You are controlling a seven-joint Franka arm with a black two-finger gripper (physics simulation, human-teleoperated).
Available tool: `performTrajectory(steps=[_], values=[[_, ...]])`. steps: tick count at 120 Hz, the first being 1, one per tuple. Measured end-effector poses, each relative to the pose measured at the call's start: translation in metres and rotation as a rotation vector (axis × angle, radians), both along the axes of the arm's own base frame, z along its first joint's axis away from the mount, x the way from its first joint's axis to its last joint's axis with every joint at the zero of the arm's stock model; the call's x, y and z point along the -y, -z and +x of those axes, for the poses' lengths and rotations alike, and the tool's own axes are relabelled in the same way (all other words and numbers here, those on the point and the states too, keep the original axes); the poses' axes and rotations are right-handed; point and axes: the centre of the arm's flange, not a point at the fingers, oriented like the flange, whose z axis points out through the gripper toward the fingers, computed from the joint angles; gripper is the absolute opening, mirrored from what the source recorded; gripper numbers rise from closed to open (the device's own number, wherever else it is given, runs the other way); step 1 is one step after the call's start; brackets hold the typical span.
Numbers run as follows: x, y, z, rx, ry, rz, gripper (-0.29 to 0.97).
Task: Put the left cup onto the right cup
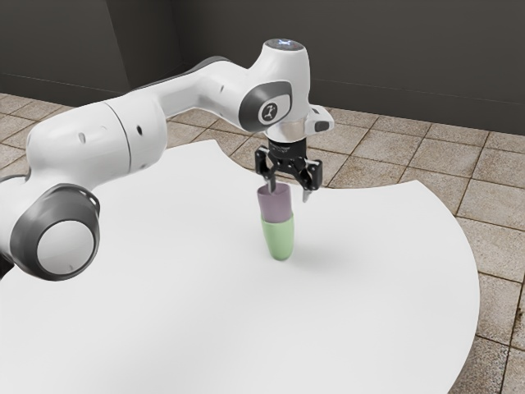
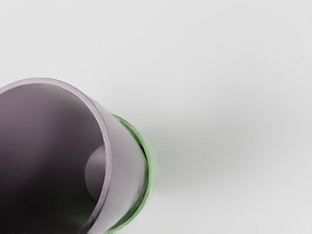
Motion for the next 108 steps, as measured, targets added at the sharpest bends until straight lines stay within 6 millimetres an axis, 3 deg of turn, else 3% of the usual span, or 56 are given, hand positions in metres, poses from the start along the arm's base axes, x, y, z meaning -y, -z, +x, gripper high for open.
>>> performTrajectory(steps=[68,108], values=[[0.0,-0.001,0.0,0.0,0.004,-0.002,0.67],[0.002,-0.013,-0.003,0.014,0.007,-0.005,0.68]])
